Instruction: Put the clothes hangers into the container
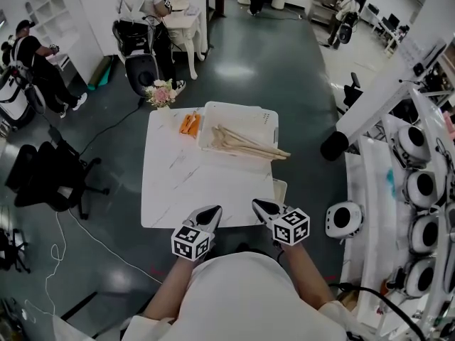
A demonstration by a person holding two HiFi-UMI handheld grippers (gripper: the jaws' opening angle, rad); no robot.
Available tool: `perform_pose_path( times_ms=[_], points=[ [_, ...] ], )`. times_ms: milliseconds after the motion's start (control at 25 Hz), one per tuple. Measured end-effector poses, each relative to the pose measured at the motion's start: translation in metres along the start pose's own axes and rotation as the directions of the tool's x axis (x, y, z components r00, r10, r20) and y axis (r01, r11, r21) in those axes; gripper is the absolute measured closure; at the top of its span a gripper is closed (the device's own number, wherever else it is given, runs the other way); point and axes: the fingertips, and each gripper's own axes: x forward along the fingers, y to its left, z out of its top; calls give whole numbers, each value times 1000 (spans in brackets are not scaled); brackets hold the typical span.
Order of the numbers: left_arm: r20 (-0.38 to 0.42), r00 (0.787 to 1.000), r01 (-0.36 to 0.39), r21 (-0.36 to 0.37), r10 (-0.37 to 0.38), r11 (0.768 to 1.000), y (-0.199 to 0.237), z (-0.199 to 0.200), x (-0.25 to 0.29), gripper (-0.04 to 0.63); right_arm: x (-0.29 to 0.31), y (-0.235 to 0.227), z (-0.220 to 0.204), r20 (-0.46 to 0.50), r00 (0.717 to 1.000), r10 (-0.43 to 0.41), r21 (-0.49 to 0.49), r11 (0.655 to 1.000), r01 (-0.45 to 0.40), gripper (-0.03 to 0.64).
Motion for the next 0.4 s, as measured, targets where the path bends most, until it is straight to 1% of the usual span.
perform_pose_path(
  times_ms=[400],
  points=[
    [7, 1000, 2, 9, -2, 1000, -3, 5, 2, 594, -2, -2, 3, 10, 1000, 6, 7, 1000, -6, 614]
  ],
)
